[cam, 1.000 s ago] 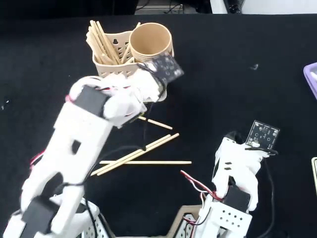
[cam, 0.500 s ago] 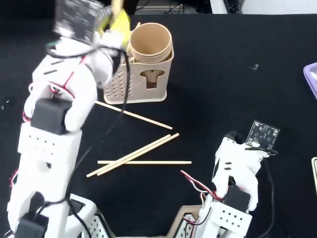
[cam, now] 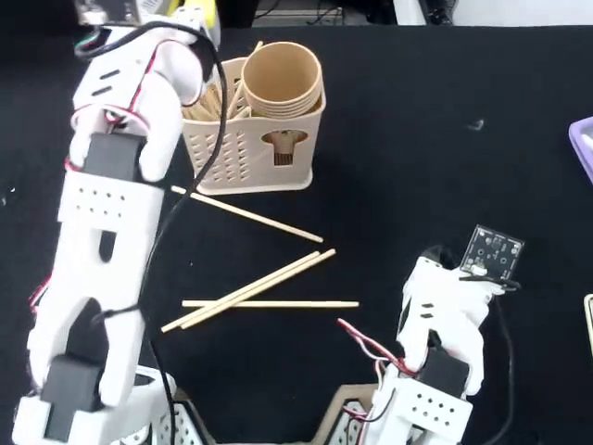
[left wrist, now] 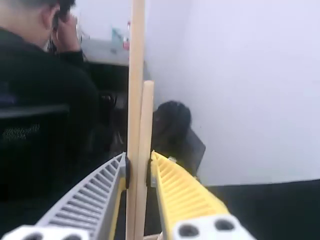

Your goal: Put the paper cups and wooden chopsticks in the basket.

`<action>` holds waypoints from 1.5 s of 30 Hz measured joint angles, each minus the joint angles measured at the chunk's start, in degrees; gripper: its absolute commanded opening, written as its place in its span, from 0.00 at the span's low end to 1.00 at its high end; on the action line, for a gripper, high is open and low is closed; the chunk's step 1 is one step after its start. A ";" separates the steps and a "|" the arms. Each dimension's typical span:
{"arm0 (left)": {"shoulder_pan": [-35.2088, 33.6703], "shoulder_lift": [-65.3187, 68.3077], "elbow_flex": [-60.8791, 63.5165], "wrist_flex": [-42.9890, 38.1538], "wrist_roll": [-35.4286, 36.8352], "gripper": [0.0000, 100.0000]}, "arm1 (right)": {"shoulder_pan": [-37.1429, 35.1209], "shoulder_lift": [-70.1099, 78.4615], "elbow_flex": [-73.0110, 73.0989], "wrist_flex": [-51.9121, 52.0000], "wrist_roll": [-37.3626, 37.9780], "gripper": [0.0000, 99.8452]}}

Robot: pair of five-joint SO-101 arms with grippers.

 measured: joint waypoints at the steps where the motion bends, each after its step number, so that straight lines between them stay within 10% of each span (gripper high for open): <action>1: 0.00 0.88 0.62 0.00 0.00 0.03 | 0.00 0.00 0.00 0.00 0.00 0.04; 11: 0.00 1.58 7.30 0.00 0.09 0.20 | 0.00 0.00 0.00 0.00 0.00 0.04; 25: 0.00 -10.46 12.57 0.18 0.00 0.18 | 0.00 0.00 0.00 0.00 0.00 0.04; 45: -8.26 -34.64 39.91 31.38 -11.25 0.18 | 0.00 0.00 0.00 0.00 0.00 0.04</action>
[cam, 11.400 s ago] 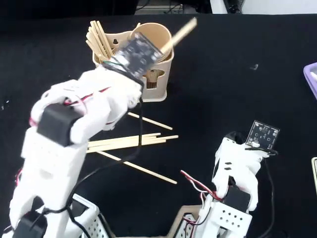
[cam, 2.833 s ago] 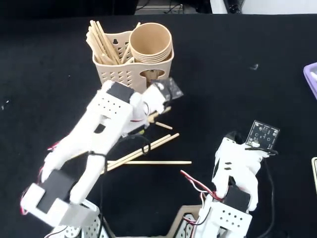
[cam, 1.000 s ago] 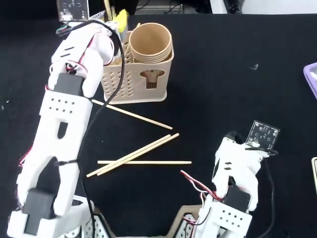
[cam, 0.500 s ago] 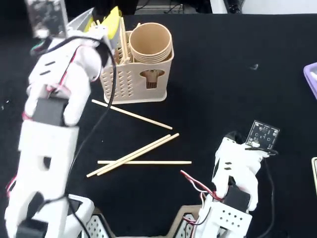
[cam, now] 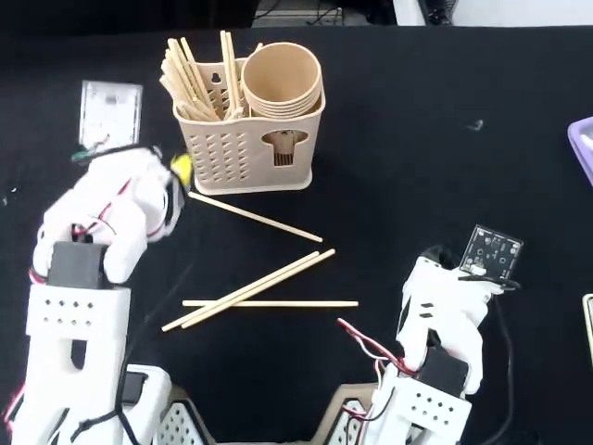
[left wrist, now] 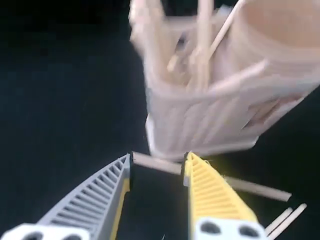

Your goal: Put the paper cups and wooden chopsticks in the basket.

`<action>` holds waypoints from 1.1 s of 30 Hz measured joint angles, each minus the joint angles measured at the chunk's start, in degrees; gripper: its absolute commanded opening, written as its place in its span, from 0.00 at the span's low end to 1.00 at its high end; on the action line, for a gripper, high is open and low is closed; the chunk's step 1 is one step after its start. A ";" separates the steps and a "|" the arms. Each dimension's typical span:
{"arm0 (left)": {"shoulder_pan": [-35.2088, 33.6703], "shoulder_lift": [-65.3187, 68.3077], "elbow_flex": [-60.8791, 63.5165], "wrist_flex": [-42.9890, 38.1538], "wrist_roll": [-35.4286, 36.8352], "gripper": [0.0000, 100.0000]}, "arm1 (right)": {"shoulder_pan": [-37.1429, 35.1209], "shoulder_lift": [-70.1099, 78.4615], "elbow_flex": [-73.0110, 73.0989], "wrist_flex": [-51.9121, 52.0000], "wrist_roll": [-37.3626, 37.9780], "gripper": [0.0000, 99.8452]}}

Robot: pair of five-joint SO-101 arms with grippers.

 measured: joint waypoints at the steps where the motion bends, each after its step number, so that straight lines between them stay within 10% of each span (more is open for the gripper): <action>1: -1.05 -0.70 2.46 0.18 -0.18 0.18 | 0.00 0.00 0.00 0.00 0.00 0.04; 24: -9.05 -17.49 42.73 -18.29 -0.26 0.18 | -10.37 0.00 -20.31 14.51 19.08 0.05; 33: -19.16 -20.84 43.69 -18.37 7.03 0.18 | -32.00 7.82 -32.70 21.36 21.54 0.15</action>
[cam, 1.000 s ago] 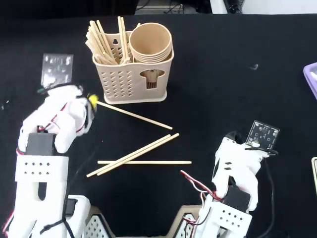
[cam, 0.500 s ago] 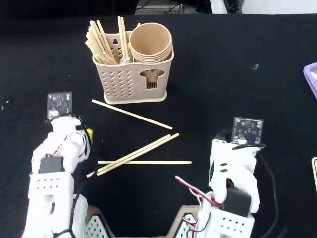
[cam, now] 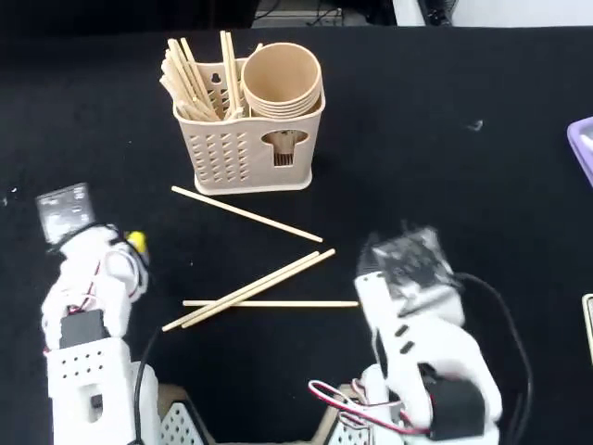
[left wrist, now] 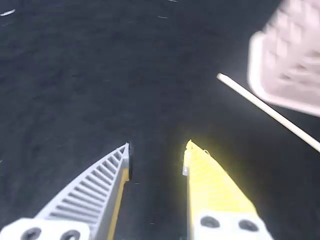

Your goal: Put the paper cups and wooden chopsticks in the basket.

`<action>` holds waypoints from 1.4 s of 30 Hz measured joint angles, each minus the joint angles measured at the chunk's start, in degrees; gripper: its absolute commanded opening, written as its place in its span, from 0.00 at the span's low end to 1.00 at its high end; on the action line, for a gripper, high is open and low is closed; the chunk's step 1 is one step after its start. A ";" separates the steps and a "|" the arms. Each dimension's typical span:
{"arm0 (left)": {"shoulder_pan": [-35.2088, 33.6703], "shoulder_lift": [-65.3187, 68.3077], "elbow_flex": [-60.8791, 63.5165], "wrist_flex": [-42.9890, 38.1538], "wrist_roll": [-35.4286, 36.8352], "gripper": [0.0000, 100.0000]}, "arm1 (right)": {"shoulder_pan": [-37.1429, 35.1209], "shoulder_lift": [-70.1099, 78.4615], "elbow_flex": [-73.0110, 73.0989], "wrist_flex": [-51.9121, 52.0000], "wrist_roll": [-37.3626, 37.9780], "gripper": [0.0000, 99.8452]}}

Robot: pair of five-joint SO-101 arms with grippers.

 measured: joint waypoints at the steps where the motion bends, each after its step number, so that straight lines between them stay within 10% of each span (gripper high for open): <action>1: -0.79 0.00 0.00 0.00 0.35 0.18 | -3.08 2.99 -0.09 0.09 0.18 0.14; 9: -1.85 0.00 0.00 0.00 0.88 0.18 | -23.82 29.01 -0.53 -3.52 6.59 0.15; 17: -3.87 0.00 0.00 0.00 0.88 0.18 | -28.22 49.93 -2.20 -14.77 10.02 0.30; 36: -4.40 0.00 0.00 0.00 0.88 0.18 | -32.88 96.70 -25.67 -17.41 24.88 0.26; 42: -4.40 0.00 0.00 0.00 0.88 0.18 | -32.88 99.87 -27.52 -17.49 27.25 0.05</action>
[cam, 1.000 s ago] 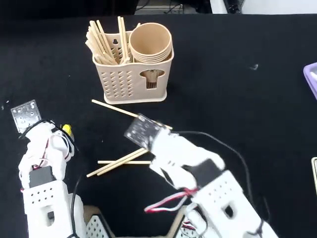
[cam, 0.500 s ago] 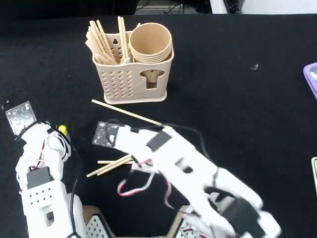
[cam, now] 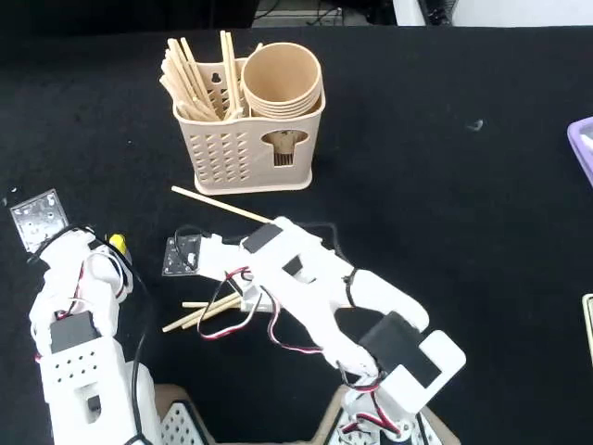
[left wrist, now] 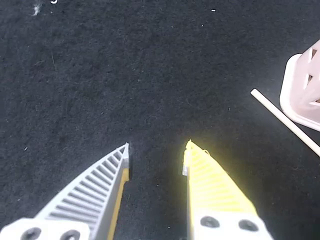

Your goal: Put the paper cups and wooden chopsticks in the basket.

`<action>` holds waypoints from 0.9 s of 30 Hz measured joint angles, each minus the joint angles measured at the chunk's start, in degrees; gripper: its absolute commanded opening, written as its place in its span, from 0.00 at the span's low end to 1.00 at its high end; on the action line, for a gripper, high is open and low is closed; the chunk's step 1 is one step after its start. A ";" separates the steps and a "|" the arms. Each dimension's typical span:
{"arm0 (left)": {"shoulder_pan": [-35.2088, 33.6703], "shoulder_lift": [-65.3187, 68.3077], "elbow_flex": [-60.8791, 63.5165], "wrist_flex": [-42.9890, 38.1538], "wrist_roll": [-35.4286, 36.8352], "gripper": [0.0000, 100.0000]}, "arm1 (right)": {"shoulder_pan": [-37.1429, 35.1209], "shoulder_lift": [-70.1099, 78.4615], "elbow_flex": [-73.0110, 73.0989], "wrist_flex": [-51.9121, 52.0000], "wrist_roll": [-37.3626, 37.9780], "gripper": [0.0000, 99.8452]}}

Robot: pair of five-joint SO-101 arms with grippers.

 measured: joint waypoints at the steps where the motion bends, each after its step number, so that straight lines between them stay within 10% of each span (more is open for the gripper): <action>1: 0.00 0.00 0.00 0.00 0.00 0.18 | 0.09 0.09 -0.62 0.00 0.09 0.00; 27: 0.00 0.00 0.00 0.00 0.00 0.18 | 10.02 -31.65 0.44 4.84 -10.99 0.01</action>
